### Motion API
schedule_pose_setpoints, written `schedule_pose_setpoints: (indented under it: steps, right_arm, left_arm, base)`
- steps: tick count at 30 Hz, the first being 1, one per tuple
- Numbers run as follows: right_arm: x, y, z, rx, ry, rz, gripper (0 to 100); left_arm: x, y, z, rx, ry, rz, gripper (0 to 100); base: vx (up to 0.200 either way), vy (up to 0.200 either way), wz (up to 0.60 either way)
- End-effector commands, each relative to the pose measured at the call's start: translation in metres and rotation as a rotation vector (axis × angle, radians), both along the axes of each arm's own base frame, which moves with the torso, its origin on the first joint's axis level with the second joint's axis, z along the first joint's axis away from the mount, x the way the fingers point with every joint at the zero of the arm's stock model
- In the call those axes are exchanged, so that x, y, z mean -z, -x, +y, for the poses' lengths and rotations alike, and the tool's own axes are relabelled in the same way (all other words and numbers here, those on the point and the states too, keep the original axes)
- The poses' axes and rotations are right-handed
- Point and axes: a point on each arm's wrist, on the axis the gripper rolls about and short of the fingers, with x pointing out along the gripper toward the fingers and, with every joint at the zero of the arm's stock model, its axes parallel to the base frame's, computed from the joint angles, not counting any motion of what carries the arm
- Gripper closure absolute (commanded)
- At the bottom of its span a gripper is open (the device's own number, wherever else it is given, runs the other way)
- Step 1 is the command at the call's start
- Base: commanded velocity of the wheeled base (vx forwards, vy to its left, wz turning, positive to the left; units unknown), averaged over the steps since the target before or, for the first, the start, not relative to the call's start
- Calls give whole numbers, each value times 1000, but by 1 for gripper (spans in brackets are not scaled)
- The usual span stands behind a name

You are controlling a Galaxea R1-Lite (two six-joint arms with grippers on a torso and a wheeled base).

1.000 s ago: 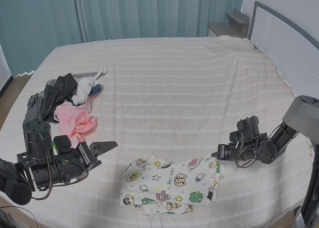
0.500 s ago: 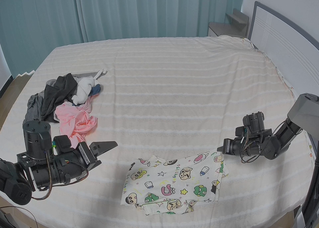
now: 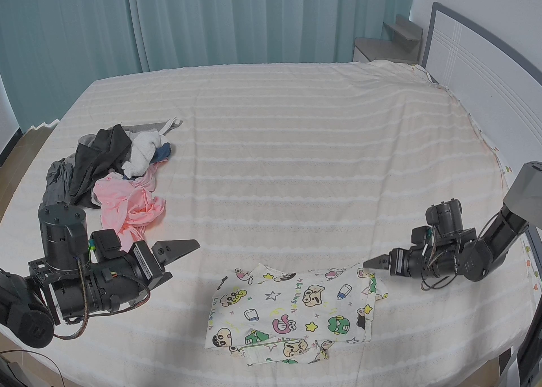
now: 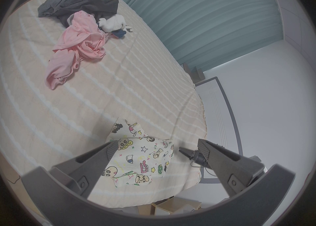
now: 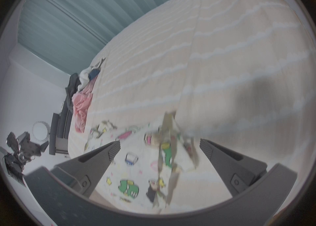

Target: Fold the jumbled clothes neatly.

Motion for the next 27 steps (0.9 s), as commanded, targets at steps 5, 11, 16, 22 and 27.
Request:
schedule_pose_setpoints:
  steps: [5, 11, 16, 22, 27]
  right_arm:
    - [5, 51, 15, -117, -1, 59, 0]
    - [21, 51, 34, -166, 10, 50, 0]
    - [36, 53, 42, -172, 48, 87, 0]
    - [45, 55, 44, -182, 59, 115, 0]
    - [50, 56, 50, -203, 67, 127, 0]
  left_arm:
    - [0, 0, 0, 1, 1, -1, 0]
    - [-1, 1, 0, 0, 3, -5, 0]
    - [-1, 1, 0, 1, 2, -4, 0]
    - [0, 1, 0, 1, 1, 1, 0]
    - [0, 1, 0, 1, 1, 1, 0]
  base:
    - [0, 0, 0]
    - [0, 0, 0]
    - [0, 0, 0]
    - [0, 0, 0]
    - [0, 0, 0]
